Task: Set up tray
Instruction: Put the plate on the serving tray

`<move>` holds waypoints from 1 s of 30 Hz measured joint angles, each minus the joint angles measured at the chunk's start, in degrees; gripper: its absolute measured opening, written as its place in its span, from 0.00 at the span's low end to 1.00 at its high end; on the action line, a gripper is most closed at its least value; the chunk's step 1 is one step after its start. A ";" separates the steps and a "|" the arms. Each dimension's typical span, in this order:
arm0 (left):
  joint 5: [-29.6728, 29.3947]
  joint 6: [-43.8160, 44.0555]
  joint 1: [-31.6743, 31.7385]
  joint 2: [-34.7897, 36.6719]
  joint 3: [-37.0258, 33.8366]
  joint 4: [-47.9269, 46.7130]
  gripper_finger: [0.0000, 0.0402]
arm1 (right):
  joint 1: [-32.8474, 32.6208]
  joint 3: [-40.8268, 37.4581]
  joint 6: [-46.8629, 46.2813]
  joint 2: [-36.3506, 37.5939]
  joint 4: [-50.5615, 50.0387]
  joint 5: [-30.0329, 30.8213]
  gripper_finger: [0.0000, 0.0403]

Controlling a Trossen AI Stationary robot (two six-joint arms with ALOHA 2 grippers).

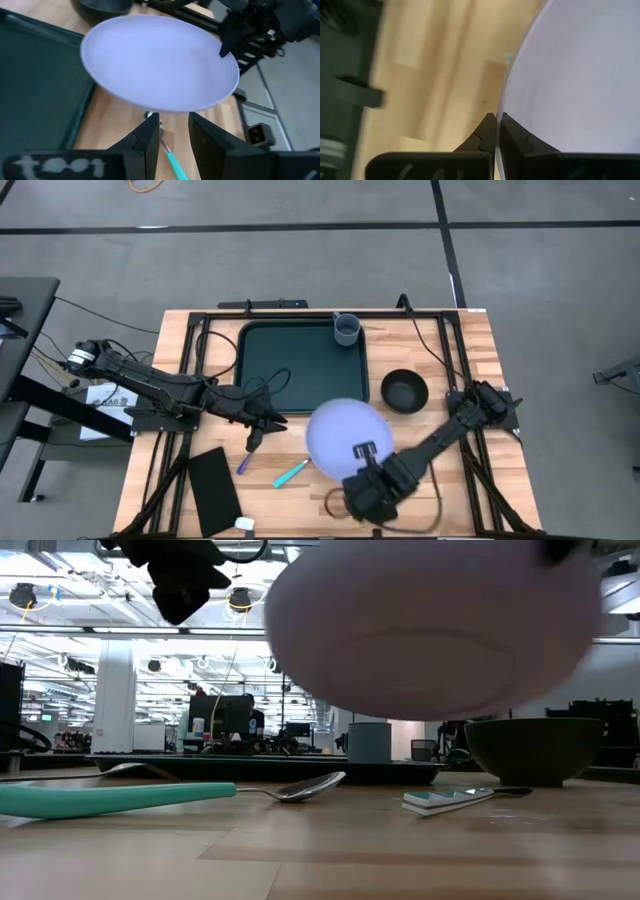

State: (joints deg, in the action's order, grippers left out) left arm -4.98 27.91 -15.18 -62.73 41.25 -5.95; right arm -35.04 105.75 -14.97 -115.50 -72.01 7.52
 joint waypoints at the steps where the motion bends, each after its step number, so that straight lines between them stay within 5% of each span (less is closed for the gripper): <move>1: -0.40 0.21 0.00 0.33 0.00 -0.54 0.23 | 1.51 -0.01 2.40 0.00 -0.55 -0.01 0.00; 13: -12.90 0.51 0.20 11.54 0.00 -7.22 0.23 | 18.91 -4.83 20.36 0.00 2.97 0.44 0.00; 20: -13.48 2.87 2.00 18.71 0.00 -13.35 0.23 | 26.00 -9.57 21.72 0.00 10.65 -0.19 0.00; 30: -13.46 2.90 3.56 19.61 0.00 -14.44 0.23 | 30.33 -10.36 23.14 0.00 11.66 -3.87 0.00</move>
State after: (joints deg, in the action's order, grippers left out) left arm -18.44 30.81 -11.62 -43.11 41.25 -20.39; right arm -4.71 95.39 8.16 -115.50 -60.35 3.65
